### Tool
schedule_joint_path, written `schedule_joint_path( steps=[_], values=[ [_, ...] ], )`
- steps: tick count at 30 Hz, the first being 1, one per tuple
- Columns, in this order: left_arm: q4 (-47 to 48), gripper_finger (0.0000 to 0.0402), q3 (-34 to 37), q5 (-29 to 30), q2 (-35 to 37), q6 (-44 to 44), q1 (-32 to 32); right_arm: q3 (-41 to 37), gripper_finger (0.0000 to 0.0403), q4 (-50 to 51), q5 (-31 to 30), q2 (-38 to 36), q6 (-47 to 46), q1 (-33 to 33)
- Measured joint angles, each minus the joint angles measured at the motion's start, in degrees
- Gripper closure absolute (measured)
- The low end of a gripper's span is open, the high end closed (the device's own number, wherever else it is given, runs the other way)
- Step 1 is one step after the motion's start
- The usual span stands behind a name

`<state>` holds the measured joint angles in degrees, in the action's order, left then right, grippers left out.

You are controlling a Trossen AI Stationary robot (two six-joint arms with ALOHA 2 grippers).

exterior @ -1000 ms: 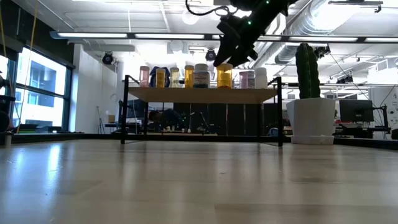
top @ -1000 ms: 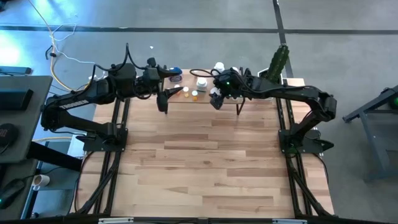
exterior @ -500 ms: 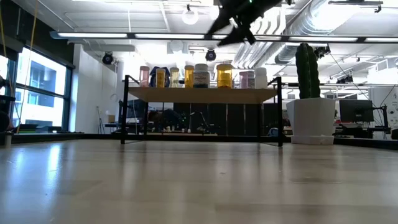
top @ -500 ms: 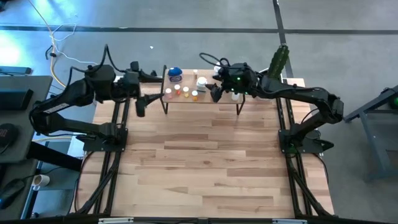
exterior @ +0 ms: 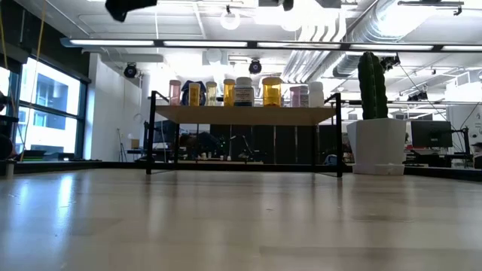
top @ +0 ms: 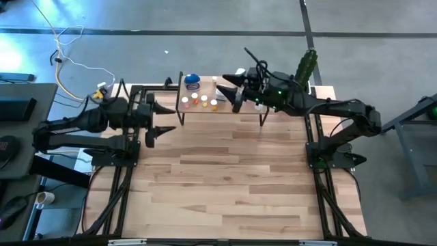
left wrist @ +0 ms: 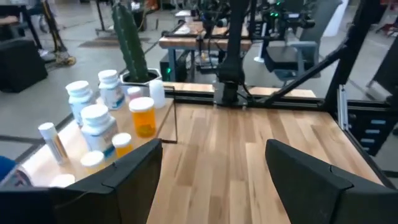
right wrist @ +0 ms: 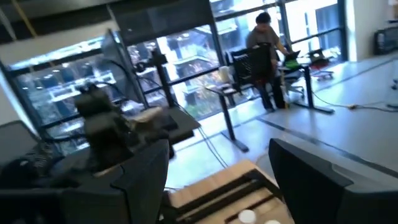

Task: Pick and place medicine bottles onto shelf by color
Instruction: Return to Home Position

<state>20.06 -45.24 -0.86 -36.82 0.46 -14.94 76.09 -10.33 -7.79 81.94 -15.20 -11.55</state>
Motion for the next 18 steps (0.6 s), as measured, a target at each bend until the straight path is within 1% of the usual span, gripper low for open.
schedule_joint_path(
  steps=[4,9,12,15,18],
  values=[
    [-3.8,0.0126,7.13,0.02,4.52,-0.19,0.64,0.0,0.0135,-1.09,0.1,-1.16,0.08,1.67],
    [-6.46,0.0126,14.23,0.0,9.67,-3.69,0.81,0.0,0.0135,0.61,0.15,-4.57,-6.0,1.96],
    [-7.89,0.0126,18.2,-0.2,12.71,-4.79,0.81,0.0,0.0135,1.97,1.94,-7.42,-9.3,1.94],
    [-9.94,0.0126,22.3,-0.2,15.62,-4.81,0.81,0.0,0.0135,2.93,2.43,-10.4,-9.8,2.25],
    [-11.13,0.0126,26.2,-0.22,18.29,-5.65,0.81,0.0,0.0135,4.69,2.41,-13.65,-7.81,2.96]
  ],
)
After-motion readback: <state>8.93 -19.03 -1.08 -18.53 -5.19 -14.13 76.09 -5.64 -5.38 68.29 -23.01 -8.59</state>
